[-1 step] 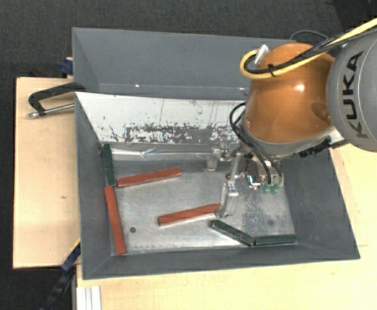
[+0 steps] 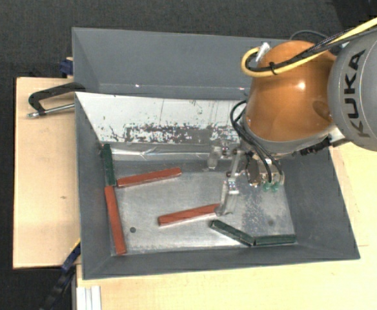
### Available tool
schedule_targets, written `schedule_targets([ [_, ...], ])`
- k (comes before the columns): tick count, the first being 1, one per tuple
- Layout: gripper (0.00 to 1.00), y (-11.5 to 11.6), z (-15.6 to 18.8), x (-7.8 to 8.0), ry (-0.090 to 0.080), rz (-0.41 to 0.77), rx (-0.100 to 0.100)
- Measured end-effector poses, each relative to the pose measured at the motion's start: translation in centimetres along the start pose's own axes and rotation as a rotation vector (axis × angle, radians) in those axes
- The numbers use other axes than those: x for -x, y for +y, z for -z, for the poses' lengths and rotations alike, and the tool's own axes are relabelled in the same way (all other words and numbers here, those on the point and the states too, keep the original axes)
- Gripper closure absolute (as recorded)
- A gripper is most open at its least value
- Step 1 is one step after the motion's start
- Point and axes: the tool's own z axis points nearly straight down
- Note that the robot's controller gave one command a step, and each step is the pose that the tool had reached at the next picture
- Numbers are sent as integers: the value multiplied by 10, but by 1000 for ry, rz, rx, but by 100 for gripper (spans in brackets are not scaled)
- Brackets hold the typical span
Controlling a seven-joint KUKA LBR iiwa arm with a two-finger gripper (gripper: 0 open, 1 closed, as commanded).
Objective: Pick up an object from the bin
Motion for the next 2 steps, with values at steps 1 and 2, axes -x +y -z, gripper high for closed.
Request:
schedule_targets([
  [1, 0, 15, -77, -3, -4, 47, 0],
  [2, 0, 18, -138, -6, 6, 59, -1],
])
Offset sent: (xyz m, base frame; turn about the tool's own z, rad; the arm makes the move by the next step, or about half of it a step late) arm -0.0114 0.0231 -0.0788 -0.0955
